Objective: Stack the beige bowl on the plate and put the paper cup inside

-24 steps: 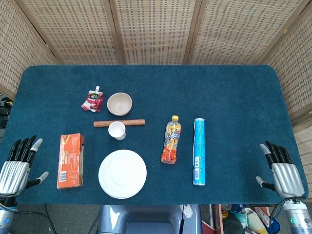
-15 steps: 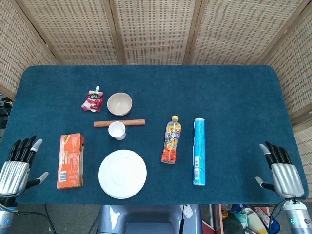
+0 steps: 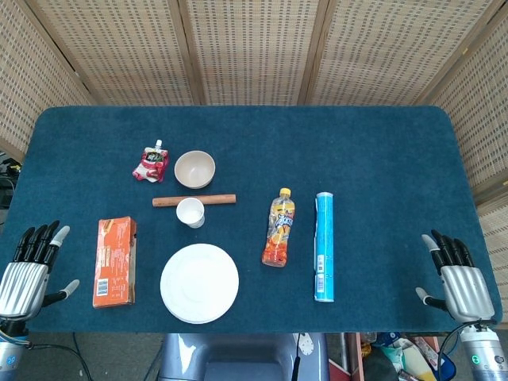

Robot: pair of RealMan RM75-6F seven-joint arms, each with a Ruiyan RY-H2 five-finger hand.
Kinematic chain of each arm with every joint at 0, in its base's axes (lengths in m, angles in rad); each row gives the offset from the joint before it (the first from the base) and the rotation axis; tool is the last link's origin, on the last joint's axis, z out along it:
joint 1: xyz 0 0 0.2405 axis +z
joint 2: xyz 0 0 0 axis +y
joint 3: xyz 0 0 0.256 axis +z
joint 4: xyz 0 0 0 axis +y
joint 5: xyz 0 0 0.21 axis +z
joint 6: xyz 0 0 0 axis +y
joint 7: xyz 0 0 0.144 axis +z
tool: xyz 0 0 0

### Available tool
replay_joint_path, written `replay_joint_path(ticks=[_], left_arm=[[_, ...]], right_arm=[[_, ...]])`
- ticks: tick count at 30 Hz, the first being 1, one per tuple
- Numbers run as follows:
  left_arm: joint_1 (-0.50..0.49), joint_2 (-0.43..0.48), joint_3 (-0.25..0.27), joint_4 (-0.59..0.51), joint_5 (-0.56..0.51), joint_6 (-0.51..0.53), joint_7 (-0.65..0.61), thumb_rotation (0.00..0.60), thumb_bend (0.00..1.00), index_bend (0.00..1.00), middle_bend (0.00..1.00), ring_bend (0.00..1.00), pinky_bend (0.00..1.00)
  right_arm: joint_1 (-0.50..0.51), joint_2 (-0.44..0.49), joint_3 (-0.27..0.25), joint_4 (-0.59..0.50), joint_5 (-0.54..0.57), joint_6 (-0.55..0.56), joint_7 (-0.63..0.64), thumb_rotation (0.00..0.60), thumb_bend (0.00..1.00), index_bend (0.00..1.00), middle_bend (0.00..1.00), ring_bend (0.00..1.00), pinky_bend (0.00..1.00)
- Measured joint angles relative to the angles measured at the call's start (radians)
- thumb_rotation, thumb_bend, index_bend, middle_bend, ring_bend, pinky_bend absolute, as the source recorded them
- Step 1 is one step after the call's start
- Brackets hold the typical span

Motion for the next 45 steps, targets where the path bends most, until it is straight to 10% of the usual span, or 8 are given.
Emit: replay_joint_path(ticks=[19,29,45], left_arm=[[-0.067,0.005,-0.031,-0.017,-0.043,-0.110,-0.001,0.600,0.10,0.00,0.00,0.00,0.00],[-0.226,0.012,-0.143,-0.029,-0.151,-0.301,0.005,0.600,0.16,0.24,0.00,0.00,0.00],[-0.549,-0.105,-0.307,0.180,-0.404,-0.615,0.111,0.600,0.24,0.30,0.00,0.00,0.00]], right_arm=[[-0.002,-0.023,0.021,0.049,0.000,0.029,0.051,0.600,0.18,0.00,0.00,0.00,0.00],[-0.005,-0.020,0.038,0.057,0.023,0.037,0.067,0.600,0.18,0.00,0.00,0.00,0.00],[-0.007,-0.010,0.067,0.092,0.105,0.003,0.115,0.600,0.18,0.00,0.00,0.00,0.00]])
